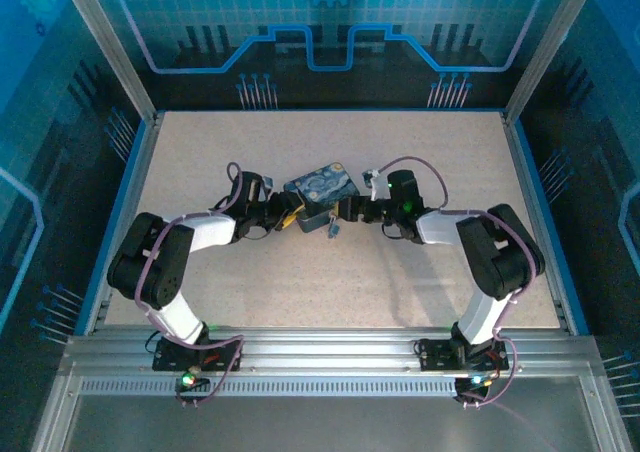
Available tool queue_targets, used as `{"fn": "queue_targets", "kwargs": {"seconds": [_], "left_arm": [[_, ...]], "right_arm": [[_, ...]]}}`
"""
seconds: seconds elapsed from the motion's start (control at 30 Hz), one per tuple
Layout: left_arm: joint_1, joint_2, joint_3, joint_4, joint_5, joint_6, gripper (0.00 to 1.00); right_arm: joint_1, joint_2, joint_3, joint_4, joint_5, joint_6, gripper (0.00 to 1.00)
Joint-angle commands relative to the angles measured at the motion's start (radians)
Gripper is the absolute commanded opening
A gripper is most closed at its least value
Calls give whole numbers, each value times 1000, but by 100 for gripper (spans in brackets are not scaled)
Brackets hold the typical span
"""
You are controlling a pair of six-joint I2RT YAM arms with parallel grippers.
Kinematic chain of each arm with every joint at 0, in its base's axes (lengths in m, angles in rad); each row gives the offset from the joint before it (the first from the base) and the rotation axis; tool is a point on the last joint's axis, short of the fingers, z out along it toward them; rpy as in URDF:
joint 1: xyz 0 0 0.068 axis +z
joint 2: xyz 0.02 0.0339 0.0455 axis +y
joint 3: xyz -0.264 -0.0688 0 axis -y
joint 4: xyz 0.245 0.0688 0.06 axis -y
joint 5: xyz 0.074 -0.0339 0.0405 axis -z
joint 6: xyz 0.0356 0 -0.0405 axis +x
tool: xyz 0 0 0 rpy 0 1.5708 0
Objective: Unlock the padlock with the key
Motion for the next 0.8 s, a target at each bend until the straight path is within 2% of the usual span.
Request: {"fn": "queue_targets", "kwargs": {"seconds": [0.0, 0.17, 0.33, 0.53, 0.77], "left_arm": [[-14, -10, -35, -74, -20, -11, 49], [-16, -18, -37, -82, -28, -9, 49], [-17, -20, -35, -81, -28, -8, 49], [-17, -21, -31, -81, -28, -9, 49], [-16, -21, -32, -82, -28, -8, 49]], "right_arm": [[-11, 51, 55, 66, -26, 23, 75], [-14, 59, 64, 80, -12, 12, 76], [-22, 8, -22, 96, -2, -2, 77], [-34, -25, -133, 204, -64, 18, 77], [-29, 46, -120, 247, -126, 67, 71]]}}
